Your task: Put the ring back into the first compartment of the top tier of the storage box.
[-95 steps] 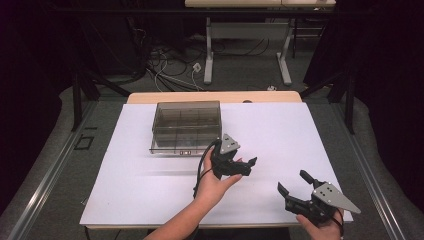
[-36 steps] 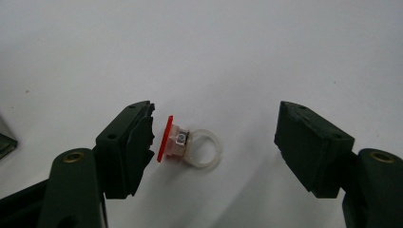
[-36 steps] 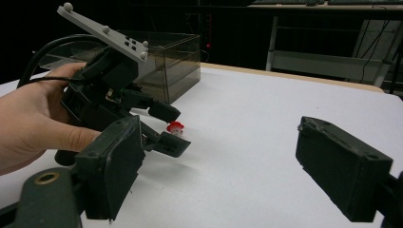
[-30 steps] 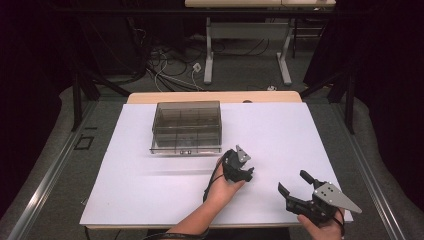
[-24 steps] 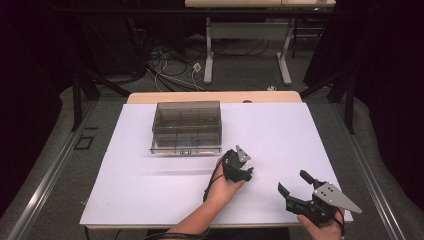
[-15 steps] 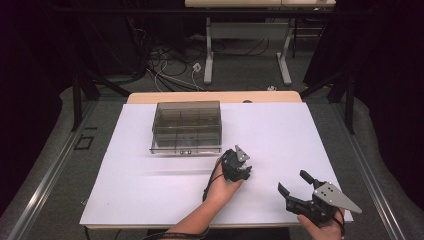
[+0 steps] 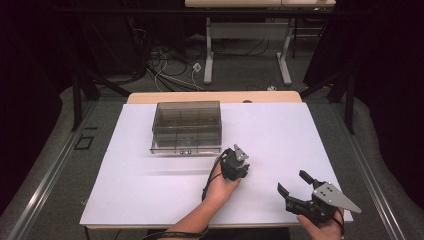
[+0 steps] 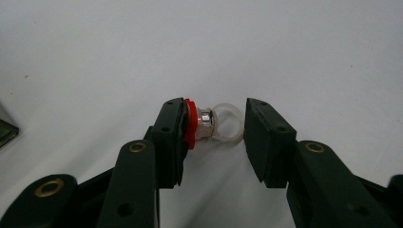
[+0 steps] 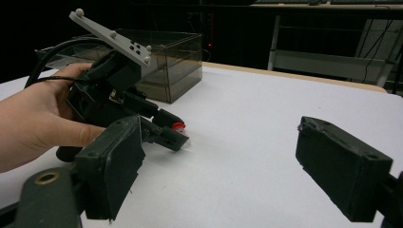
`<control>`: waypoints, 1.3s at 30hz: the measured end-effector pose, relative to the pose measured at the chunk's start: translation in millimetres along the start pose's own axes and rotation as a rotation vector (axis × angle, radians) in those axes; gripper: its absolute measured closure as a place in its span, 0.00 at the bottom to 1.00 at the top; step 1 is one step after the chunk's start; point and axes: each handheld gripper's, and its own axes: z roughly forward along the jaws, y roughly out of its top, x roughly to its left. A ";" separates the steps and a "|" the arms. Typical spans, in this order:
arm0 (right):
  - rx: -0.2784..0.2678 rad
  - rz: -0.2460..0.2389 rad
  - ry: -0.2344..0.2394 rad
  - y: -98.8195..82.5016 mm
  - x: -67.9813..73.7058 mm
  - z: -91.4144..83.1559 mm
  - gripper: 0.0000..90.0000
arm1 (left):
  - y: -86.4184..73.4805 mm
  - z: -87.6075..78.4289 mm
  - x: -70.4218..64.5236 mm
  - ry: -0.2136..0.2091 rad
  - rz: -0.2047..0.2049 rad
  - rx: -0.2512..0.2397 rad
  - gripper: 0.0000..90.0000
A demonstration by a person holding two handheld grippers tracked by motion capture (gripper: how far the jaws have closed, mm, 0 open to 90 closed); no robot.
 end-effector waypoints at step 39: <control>0.001 0.000 0.000 0.0 -0.4 0.0 0.17 | 1.5 -4.1 4.6 -0.057 -0.049 -0.018 0.84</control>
